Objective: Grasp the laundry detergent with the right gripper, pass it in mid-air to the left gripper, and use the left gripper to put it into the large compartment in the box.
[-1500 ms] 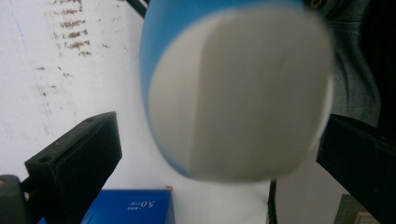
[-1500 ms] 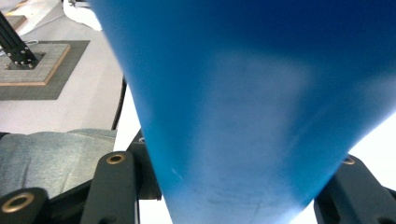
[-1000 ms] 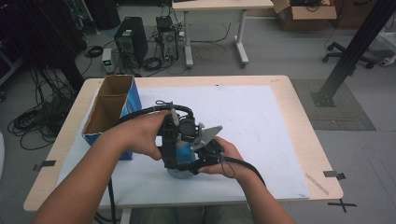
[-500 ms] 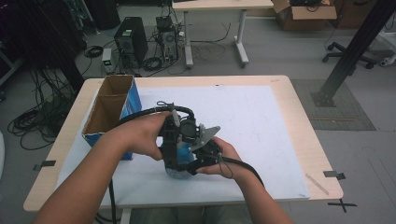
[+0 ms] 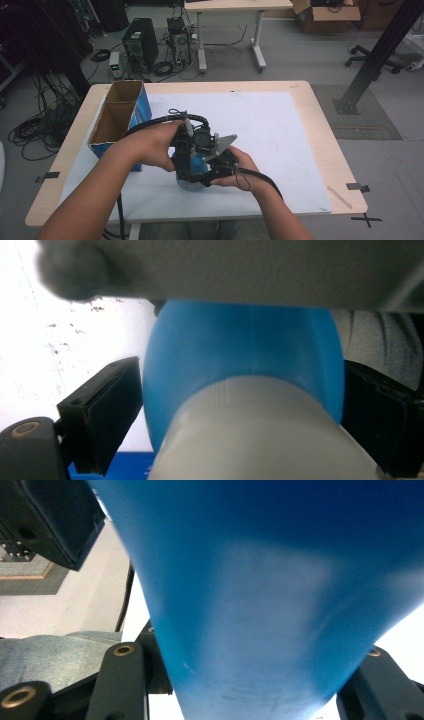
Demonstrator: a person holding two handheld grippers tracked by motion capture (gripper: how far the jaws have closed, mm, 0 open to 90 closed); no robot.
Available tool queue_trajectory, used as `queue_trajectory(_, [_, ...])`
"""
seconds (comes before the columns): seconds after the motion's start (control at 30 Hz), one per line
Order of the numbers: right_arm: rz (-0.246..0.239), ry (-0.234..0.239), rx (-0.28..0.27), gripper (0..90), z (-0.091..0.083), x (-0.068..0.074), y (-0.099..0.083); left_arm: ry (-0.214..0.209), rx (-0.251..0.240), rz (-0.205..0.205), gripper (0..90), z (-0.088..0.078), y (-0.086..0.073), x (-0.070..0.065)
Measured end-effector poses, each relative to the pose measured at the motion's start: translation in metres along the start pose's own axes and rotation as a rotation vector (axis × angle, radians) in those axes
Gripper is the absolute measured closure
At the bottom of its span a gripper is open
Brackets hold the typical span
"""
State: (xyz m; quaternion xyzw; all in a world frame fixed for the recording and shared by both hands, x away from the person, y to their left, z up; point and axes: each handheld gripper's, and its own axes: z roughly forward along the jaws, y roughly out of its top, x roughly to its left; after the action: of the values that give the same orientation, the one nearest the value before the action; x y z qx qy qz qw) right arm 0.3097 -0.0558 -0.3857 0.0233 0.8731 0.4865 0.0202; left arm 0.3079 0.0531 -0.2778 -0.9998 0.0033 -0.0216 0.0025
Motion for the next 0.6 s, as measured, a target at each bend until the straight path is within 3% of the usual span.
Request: queue_trajectory(0.6, [0.006,0.005,-0.003,45.3,0.0021,-0.0007,0.0004,-0.001,-0.004,0.01,18.2,-0.001,-0.0009,0.0003])
